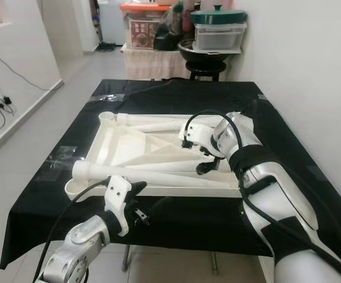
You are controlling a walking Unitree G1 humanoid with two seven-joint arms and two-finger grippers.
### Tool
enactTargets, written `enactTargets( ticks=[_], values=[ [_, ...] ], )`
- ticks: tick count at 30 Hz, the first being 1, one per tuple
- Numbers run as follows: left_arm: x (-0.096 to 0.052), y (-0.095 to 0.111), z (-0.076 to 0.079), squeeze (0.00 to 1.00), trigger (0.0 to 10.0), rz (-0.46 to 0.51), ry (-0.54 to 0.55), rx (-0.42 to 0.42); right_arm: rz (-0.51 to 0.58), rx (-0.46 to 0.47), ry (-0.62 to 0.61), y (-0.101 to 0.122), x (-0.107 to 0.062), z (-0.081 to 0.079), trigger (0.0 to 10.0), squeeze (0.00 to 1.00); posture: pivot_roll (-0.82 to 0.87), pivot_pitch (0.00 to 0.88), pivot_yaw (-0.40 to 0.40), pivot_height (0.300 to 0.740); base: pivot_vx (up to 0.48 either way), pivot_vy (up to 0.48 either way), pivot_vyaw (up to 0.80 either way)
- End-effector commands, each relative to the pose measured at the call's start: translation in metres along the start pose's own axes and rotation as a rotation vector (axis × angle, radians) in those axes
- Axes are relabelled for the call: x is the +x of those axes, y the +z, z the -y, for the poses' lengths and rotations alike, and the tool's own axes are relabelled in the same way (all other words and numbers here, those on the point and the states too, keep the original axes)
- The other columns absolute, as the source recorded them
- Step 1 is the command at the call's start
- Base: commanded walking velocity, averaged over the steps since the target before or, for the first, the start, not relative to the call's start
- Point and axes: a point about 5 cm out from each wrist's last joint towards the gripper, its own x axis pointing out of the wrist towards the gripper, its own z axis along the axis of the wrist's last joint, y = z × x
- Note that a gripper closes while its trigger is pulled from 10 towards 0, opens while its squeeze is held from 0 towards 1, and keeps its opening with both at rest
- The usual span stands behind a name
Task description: Building children table
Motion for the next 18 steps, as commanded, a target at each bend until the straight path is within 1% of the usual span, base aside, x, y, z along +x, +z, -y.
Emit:
enactTargets(
  ticks=[1,5,7,12,13,14,16,18],
  values=[
    [-0.002,0.000,0.001,0.00,10.0,-0.017,0.000,0.018,-0.032,-0.009,-0.021,-0.002,-0.005,0.005,10.0,0.00,-0.13,0.000,-0.013,0.740,0.000,0.000,0.00],
    [-0.005,0.001,0.001,0.00,10.0,-0.010,0.008,0.014,-0.107,-0.023,-0.001,-0.014,-0.007,0.007,10.0,0.00,-0.13,0.012,-0.022,0.740,0.000,0.000,0.00],
    [-0.007,0.002,0.002,0.00,10.0,-0.006,0.019,0.010,-0.141,-0.013,-0.029,-0.018,-0.007,0.010,10.0,0.00,-0.13,0.022,-0.027,0.740,0.000,0.000,0.00],
    [-0.011,0.003,0.005,0.00,10.0,-0.004,0.029,0.010,-0.165,-0.009,-0.084,-0.017,-0.003,0.011,10.0,0.00,-0.12,0.052,-0.037,0.740,0.000,0.000,0.00],
    [-0.015,0.005,0.007,0.00,10.0,-0.002,0.031,0.013,-0.167,-0.008,-0.114,-0.016,0.001,0.010,10.0,0.00,-0.11,0.070,-0.044,0.740,0.000,0.000,0.00],
    [-0.015,0.005,0.007,0.00,10.0,-0.002,0.031,0.013,-0.167,-0.008,-0.114,-0.016,0.001,0.010,10.0,0.00,-0.11,0.070,-0.044,0.740,0.000,0.000,0.00],
    [-0.021,0.007,0.010,0.00,10.0,0.001,0.042,0.010,-0.167,-0.013,-0.137,-0.013,0.004,0.009,10.0,0.00,-0.10,0.095,-0.055,0.740,0.000,0.000,0.00],
    [-0.023,0.008,0.010,0.00,10.0,0.000,0.046,0.010,-0.175,-0.022,-0.152,-0.012,0.005,0.008,10.0,0.00,-0.10,0.098,-0.056,0.740,0.000,0.000,0.00]
  ],
)
